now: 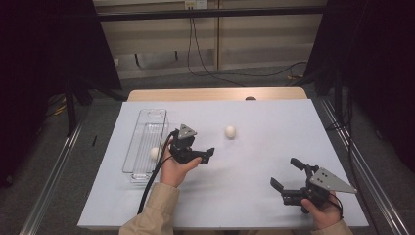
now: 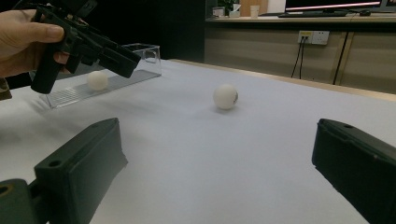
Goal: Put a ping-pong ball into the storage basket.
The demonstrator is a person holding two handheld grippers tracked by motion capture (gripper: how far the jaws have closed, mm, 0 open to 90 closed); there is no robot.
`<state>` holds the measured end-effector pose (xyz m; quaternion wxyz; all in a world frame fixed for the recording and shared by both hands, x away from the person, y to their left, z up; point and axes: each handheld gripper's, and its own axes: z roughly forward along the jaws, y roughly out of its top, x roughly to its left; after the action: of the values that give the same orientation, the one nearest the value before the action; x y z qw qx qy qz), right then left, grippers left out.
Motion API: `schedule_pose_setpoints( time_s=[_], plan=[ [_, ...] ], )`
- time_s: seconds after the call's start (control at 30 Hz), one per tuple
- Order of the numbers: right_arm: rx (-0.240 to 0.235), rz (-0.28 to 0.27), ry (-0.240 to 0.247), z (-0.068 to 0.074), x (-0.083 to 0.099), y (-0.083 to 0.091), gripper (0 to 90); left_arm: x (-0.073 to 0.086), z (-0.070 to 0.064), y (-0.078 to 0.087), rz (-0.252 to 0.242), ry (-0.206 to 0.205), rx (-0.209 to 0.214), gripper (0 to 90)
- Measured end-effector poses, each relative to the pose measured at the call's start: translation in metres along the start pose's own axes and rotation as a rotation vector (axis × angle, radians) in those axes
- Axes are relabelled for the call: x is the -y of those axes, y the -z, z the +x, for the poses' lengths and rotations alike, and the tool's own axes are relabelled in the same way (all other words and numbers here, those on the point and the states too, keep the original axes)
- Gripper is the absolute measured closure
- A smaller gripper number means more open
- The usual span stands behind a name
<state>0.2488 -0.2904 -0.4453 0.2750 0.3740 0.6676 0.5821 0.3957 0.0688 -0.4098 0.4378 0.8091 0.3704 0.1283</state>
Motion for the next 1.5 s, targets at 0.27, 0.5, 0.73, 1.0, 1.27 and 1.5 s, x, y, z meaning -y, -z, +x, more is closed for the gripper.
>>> schedule_pose_setpoints(
  time_s=[0.27, 0.5, 0.73, 1.0, 1.27, 1.5],
  plan=[
    [-0.003, -0.001, -0.002, 0.0, 0.0, 0.0, 1.4, 0.0, -0.005, -0.008, 0.01, -0.007, 0.007, 10.2],
    [-0.004, 0.002, -0.002, 0.0, 0.0, 0.0, 1.4, -0.001, -0.006, -0.014, 0.01, -0.009, 0.009, 10.2],
    [-0.002, 0.0, -0.004, -0.001, 0.0, 0.0, 1.4, -0.002, -0.009, -0.017, 0.013, -0.019, 0.014, 10.1],
    [-0.002, 0.0, -0.003, 0.0, 0.0, 0.0, 1.4, -0.002, -0.01, -0.022, 0.012, -0.017, 0.009, 10.1],
    [-0.003, -0.001, -0.004, -0.001, -0.001, -0.001, 1.4, -0.003, -0.013, -0.029, 0.025, -0.027, 0.017, 10.1],
    [-0.004, 0.002, -0.002, 0.0, 0.0, -0.001, 1.4, -0.004, -0.014, -0.03, 0.021, -0.026, 0.015, 10.0]
  ],
)
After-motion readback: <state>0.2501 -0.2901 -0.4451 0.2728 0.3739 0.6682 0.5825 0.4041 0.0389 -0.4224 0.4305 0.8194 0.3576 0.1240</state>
